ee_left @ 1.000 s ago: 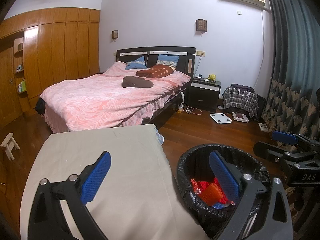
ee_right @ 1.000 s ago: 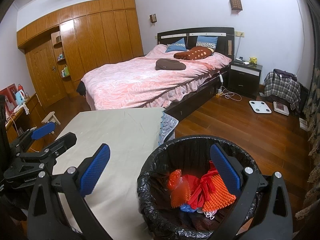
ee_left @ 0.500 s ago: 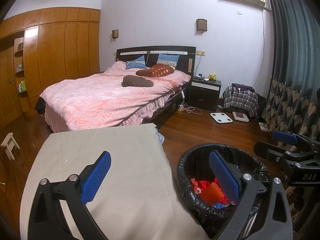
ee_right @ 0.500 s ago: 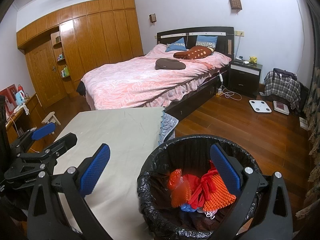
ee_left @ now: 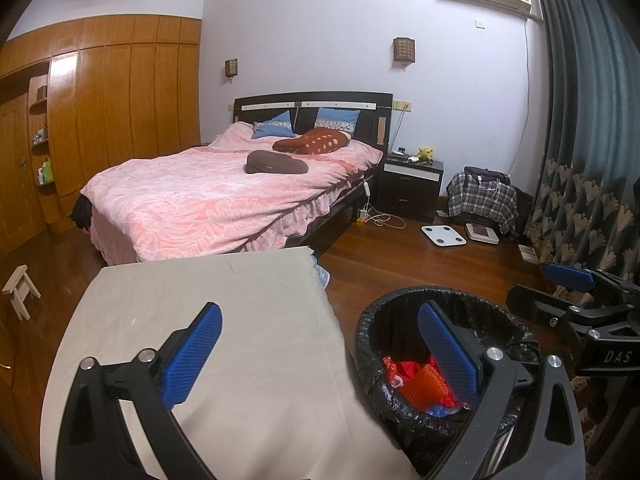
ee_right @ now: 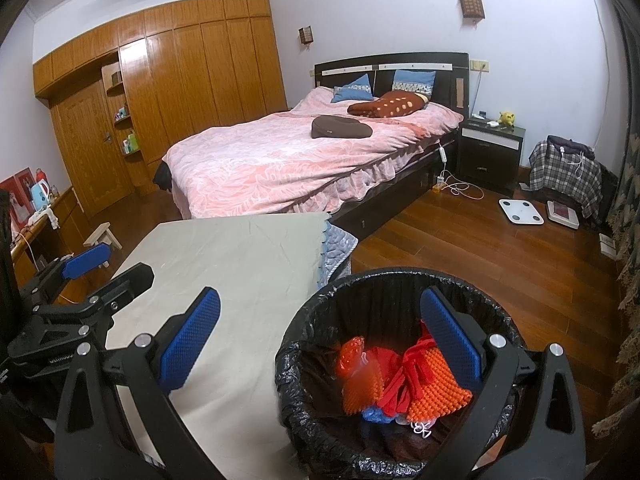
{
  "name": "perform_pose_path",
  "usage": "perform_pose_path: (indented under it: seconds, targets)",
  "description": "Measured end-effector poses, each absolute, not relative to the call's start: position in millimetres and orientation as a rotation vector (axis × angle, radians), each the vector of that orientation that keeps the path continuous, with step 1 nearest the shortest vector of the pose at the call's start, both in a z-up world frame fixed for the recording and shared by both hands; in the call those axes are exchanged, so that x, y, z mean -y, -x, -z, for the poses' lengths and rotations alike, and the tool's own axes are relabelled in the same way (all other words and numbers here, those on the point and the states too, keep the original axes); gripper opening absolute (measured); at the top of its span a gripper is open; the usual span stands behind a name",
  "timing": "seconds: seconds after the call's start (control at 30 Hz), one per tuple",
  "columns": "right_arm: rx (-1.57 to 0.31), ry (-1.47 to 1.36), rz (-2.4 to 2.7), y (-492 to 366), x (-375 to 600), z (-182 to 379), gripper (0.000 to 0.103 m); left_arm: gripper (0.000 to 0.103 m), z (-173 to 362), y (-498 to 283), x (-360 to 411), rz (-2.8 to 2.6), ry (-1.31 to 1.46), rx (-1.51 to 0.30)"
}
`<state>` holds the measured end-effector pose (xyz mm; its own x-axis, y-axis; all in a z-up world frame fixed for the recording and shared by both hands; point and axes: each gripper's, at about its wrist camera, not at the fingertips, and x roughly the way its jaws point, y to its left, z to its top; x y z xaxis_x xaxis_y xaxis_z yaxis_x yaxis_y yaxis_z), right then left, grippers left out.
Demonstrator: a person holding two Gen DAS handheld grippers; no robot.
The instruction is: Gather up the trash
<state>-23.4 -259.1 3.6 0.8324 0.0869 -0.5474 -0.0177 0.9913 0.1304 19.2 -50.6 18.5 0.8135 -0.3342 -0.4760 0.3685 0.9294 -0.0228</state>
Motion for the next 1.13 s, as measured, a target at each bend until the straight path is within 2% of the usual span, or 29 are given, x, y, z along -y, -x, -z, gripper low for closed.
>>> perform_pose_path:
  seconds: [1.13]
  targets:
    - [-0.589,-0.121,-0.055,22.3,257.3,-3.5,0.098,0.097,-17.5,-19.3,48.0,0.374,-0.073,-0.495]
